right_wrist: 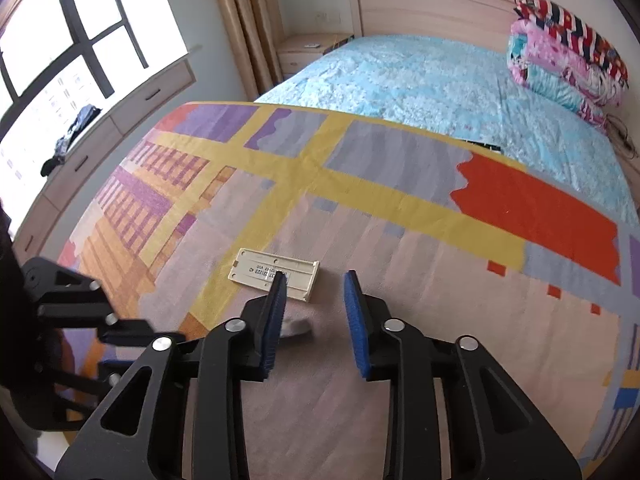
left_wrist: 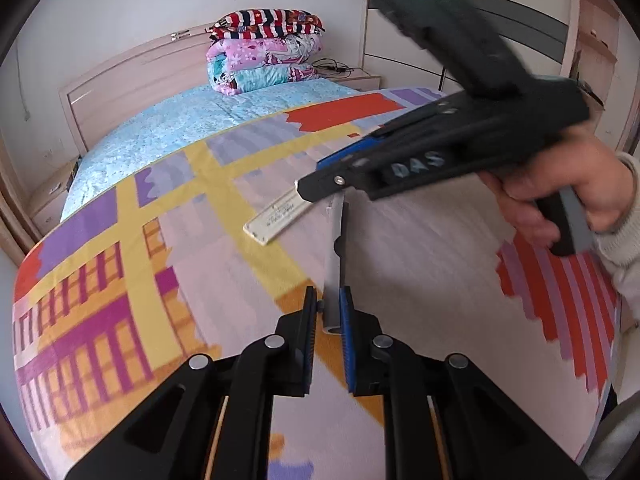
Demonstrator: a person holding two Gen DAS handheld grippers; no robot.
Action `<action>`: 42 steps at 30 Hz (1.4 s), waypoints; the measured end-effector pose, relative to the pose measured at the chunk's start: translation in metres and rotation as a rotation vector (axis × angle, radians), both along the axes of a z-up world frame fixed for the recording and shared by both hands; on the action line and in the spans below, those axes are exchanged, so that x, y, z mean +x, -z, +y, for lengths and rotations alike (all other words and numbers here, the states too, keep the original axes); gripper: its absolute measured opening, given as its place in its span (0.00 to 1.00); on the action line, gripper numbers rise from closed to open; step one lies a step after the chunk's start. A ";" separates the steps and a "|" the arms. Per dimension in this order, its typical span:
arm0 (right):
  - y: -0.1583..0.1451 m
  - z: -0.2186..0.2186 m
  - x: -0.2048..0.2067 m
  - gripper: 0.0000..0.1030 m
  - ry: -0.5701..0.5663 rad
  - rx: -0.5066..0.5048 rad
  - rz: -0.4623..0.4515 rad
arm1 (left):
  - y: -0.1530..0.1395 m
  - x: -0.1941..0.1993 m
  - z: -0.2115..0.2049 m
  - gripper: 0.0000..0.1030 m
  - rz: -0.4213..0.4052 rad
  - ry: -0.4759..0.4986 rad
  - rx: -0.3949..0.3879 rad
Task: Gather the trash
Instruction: 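Grasp the dark strip with the left tool while the right tool grasps the white card, then carry the dark strip and white card with both tools over the trash bin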
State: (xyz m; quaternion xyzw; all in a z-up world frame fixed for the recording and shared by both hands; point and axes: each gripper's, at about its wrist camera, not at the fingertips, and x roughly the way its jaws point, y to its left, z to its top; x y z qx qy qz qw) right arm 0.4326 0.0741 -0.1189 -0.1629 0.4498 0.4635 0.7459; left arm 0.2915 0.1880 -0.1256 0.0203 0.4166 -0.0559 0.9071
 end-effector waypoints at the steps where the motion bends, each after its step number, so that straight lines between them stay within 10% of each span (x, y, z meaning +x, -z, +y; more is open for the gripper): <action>1: 0.001 0.001 -0.001 0.26 -0.002 -0.004 -0.001 | -0.001 -0.004 0.000 0.11 -0.003 -0.002 0.002; 7: 0.001 0.002 -0.004 0.04 0.001 0.005 -0.006 | -0.007 -0.021 -0.001 0.11 -0.011 -0.011 0.002; 42: -0.066 -0.152 -0.120 0.04 0.074 0.114 -0.097 | -0.077 -0.148 -0.086 0.11 -0.097 -0.072 0.008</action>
